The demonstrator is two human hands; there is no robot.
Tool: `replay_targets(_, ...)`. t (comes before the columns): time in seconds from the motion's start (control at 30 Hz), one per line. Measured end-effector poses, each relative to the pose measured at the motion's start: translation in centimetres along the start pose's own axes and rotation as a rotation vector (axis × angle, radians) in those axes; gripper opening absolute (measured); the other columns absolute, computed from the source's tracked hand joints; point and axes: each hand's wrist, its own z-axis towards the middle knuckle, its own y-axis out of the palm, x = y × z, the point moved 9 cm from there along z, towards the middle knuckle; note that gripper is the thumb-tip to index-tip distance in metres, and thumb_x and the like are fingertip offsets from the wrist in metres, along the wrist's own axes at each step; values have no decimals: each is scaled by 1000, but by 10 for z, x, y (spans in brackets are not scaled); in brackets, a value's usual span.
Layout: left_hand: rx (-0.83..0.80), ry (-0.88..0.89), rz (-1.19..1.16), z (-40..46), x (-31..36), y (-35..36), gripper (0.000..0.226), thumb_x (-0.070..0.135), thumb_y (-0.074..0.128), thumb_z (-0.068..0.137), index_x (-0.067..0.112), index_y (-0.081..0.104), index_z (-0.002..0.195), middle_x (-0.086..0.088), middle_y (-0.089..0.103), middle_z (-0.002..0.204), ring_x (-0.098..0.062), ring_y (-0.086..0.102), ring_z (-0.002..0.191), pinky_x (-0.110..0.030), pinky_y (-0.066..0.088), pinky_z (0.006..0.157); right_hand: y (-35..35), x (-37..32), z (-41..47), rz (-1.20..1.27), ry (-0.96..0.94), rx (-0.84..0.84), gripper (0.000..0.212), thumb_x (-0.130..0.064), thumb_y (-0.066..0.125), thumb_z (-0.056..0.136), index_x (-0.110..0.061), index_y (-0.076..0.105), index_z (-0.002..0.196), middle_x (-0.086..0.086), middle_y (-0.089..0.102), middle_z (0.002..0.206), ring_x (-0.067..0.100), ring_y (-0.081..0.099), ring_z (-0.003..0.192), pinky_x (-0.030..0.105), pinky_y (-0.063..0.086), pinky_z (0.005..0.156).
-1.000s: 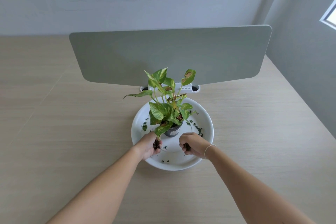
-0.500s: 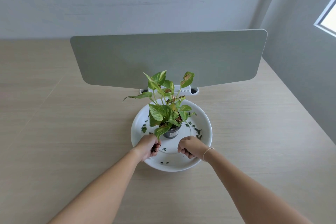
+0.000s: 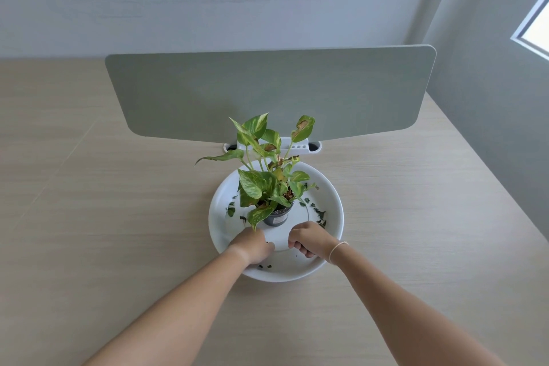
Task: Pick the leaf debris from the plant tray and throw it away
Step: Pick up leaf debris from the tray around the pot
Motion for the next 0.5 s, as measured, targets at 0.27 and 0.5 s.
replay_targets(0.27, -13, -73, 41, 8, -6, 6, 36, 14, 33, 95, -3, 56, 117, -19, 60, 119, -33, 59, 110, -32, 46, 83, 0, 2, 5, 7, 10, -1, 21, -2, 45, 77, -8, 49, 58, 5, 39, 59, 16, 29, 50, 21, 22, 44)
replay_targets(0.5, -7, 5, -89, 10, -6, -1, 31, 24, 44, 87, 15, 38, 58, -4, 39, 60, -18, 36, 54, -25, 25, 50, -2, 2, 6, 15, 11, -1, 21, -2, 45, 78, -8, 50, 58, 4, 39, 59, 15, 30, 51, 20, 23, 43)
